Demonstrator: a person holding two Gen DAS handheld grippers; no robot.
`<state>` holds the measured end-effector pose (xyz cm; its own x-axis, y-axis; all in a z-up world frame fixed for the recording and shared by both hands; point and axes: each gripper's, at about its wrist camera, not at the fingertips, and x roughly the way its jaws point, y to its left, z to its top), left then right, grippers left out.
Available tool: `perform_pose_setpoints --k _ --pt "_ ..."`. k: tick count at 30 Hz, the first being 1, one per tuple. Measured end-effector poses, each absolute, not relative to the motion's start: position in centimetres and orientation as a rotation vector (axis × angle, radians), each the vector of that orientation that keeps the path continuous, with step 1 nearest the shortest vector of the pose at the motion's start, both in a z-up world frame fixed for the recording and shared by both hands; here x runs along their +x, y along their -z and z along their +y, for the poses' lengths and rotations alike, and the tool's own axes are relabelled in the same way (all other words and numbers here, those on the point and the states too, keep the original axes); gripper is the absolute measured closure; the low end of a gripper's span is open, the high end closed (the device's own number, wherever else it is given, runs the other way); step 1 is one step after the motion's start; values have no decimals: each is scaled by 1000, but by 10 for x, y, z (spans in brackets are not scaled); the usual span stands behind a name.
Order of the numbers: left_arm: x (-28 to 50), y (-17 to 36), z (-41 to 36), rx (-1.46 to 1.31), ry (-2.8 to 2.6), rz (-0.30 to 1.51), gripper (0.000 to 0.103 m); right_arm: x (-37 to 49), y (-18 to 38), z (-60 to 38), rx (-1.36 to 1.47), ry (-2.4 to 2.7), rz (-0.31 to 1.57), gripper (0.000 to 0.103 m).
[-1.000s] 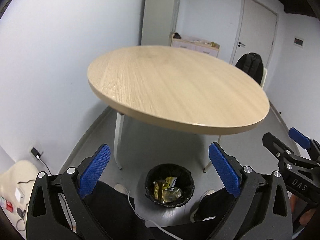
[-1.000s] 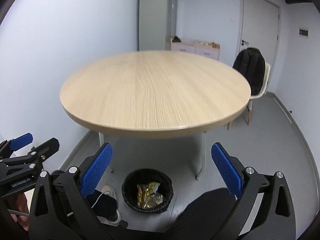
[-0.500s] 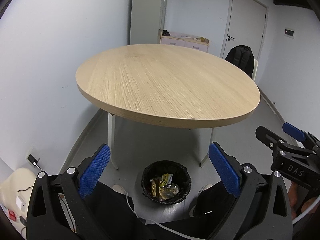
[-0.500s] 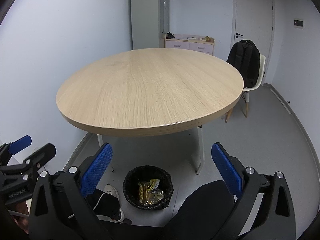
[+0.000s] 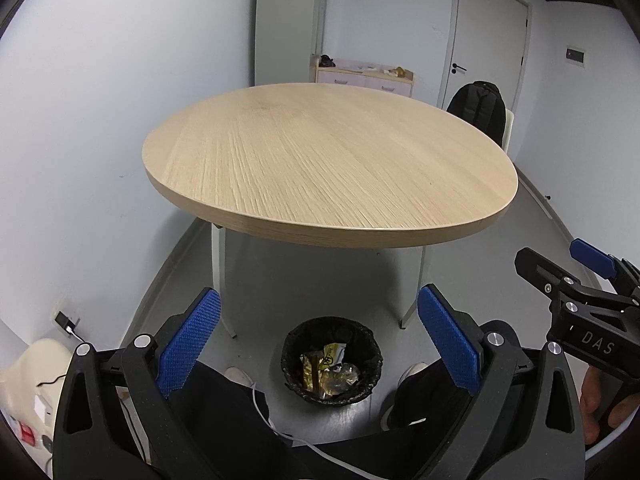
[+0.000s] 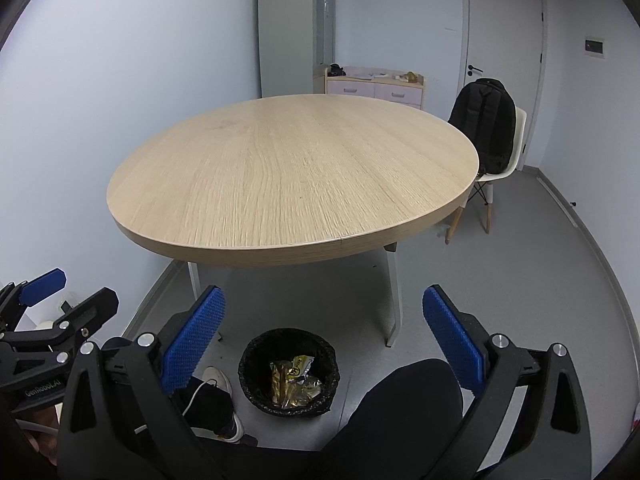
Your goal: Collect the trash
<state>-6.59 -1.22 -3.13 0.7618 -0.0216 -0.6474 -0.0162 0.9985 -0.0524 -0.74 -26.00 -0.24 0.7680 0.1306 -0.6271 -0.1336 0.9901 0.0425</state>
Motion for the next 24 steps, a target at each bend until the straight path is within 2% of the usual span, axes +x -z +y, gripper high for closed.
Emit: perform_pose_setpoints --k 24 --pt "-62 33 -14 -77 -13 726 6 -10 2 -262 1 -137 684 8"
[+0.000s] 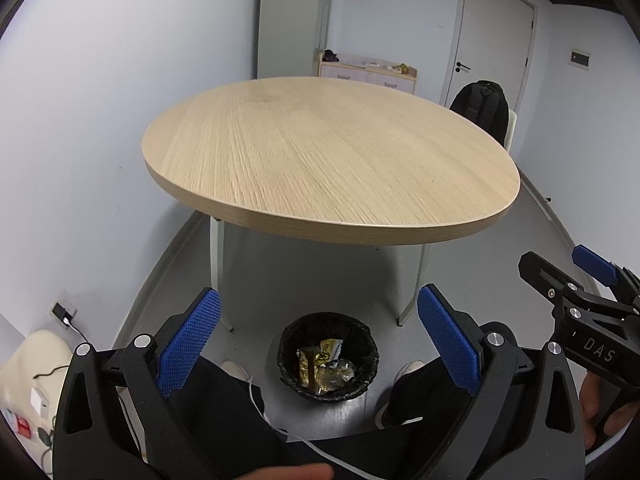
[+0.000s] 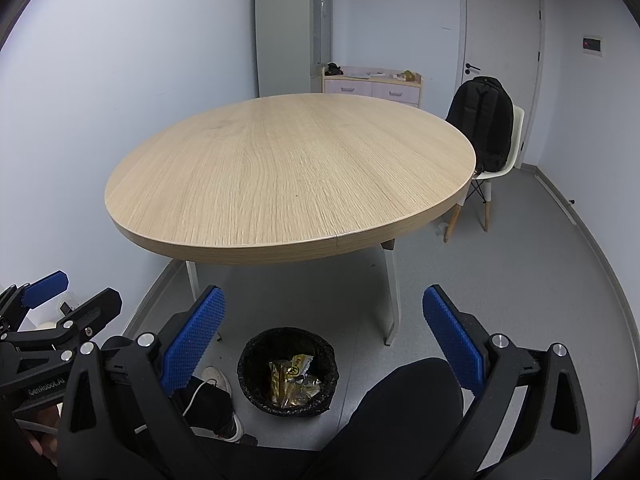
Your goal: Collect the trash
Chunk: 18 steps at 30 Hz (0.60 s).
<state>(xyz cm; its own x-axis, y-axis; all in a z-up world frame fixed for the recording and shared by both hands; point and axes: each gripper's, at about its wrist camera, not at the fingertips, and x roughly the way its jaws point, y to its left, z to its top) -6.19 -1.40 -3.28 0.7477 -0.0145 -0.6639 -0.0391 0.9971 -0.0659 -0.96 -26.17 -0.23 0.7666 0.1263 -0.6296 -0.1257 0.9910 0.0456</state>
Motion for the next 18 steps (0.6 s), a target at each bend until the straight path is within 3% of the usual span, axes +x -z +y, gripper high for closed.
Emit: perform_pose_setpoints --k 18 --pt "-65 32 -16 -56 -57 714 6 -9 3 -260 -6 -144 689 8"
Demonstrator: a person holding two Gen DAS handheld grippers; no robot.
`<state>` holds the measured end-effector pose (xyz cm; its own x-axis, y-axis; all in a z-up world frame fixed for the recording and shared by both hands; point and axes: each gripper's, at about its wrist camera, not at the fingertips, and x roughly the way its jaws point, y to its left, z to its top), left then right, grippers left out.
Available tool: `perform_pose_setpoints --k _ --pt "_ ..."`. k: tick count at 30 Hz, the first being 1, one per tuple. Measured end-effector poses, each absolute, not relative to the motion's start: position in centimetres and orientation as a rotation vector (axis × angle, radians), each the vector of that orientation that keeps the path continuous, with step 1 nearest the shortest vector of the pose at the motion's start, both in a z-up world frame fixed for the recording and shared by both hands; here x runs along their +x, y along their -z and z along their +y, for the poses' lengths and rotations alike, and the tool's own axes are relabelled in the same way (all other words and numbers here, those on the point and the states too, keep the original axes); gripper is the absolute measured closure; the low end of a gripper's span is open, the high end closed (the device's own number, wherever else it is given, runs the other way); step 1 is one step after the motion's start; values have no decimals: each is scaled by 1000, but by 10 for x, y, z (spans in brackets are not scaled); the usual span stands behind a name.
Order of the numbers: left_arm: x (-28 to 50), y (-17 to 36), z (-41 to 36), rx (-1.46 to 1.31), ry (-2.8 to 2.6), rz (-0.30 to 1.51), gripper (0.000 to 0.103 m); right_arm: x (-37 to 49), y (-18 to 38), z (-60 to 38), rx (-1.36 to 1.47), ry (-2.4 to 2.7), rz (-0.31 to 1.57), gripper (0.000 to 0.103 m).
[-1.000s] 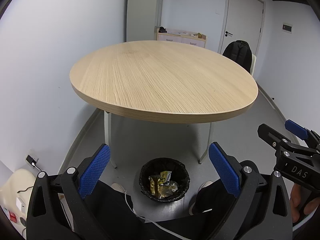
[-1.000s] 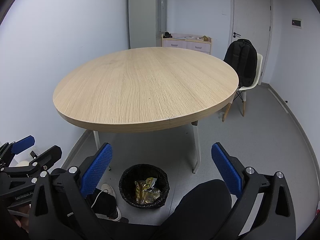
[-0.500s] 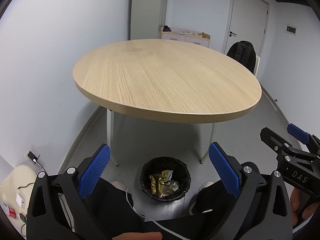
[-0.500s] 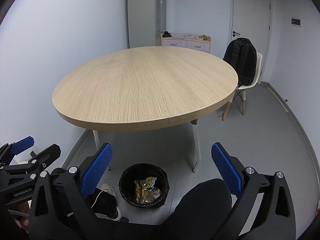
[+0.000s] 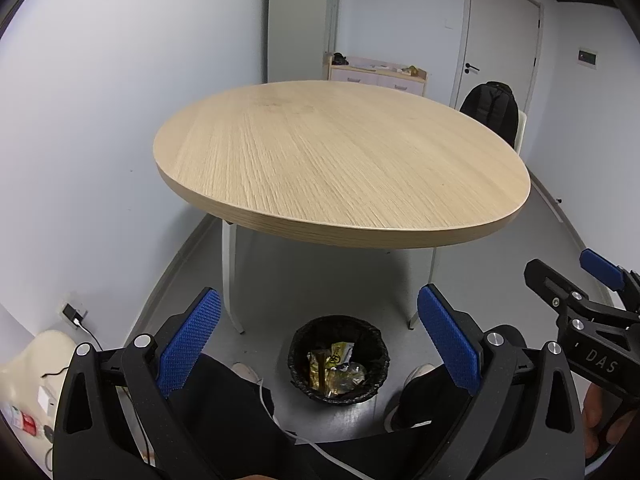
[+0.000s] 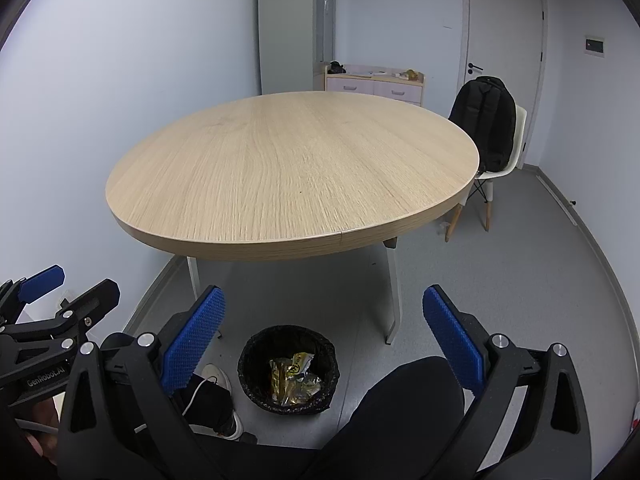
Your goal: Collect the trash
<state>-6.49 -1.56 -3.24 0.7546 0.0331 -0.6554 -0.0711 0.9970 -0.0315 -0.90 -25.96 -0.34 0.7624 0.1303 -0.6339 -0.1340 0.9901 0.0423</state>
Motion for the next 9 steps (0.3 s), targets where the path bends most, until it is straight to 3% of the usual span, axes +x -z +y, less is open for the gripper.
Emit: perform_pose_setpoints --k 9 --pt "-65 33 -16 -56 -39 723 6 -10 4 -261 -5 -142 689 8"
